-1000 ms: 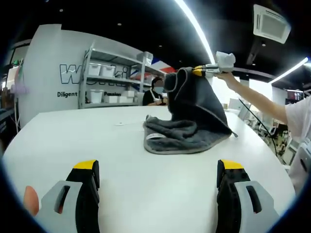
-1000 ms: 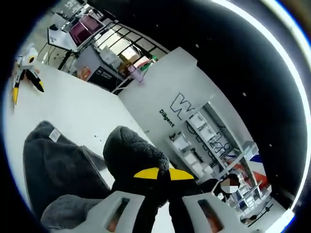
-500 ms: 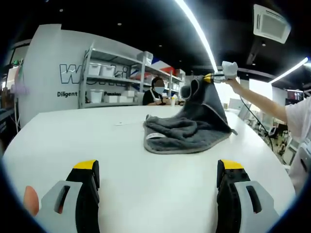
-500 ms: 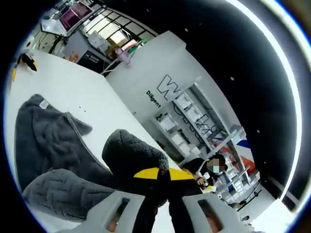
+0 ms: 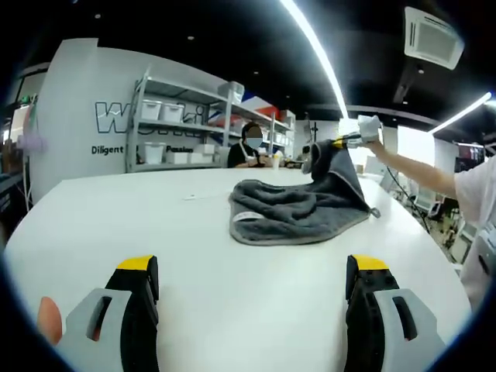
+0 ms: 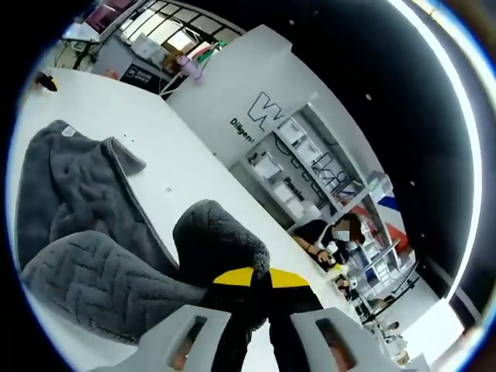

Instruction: Fold the towel on the table until its edges align and the towel forms a compact rectangular stack.

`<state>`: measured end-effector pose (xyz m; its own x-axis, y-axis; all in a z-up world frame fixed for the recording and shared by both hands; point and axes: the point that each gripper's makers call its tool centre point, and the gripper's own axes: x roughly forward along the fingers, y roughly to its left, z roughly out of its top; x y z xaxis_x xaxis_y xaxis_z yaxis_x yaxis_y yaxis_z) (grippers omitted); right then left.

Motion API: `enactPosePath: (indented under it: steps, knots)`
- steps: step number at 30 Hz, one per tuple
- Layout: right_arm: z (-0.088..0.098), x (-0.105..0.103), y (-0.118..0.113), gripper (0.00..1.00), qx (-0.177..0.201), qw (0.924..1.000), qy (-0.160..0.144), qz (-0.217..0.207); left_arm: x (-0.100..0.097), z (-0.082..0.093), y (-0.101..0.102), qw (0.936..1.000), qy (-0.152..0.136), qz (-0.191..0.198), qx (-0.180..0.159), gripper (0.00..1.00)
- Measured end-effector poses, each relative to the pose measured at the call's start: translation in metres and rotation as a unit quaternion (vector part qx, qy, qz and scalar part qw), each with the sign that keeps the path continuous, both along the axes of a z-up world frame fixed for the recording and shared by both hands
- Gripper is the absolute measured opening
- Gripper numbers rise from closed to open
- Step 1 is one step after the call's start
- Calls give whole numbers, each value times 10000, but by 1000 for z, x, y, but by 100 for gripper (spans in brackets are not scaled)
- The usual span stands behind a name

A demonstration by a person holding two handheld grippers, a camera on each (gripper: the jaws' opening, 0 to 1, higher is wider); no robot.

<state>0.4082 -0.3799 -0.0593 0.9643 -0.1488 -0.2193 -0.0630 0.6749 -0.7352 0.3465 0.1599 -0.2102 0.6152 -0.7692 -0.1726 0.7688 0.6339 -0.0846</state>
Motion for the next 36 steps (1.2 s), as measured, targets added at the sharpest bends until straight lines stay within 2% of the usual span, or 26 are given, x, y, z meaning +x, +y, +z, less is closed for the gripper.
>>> enactPosePath:
  steps: [1,6,12,24,36]
  knots:
    - [-1,0,-2,1,4,10000,9,-14,0,0,0,10000,0,1,3,99]
    - [-34,-4,-22,1,67,9992,327,-231,0,0,1,10000,3,4,6,99]
    - [-55,-7,-34,1,41,9981,523,-327,1,1,1,10000,14,8,4,99]
    - [-88,-14,-50,1,-158,9945,931,-456,2,1,1,10000,14,7,2,99]
    - [-114,-16,-65,1,-168,9914,1154,-586,3,1,2,10000,23,8,-2,99]
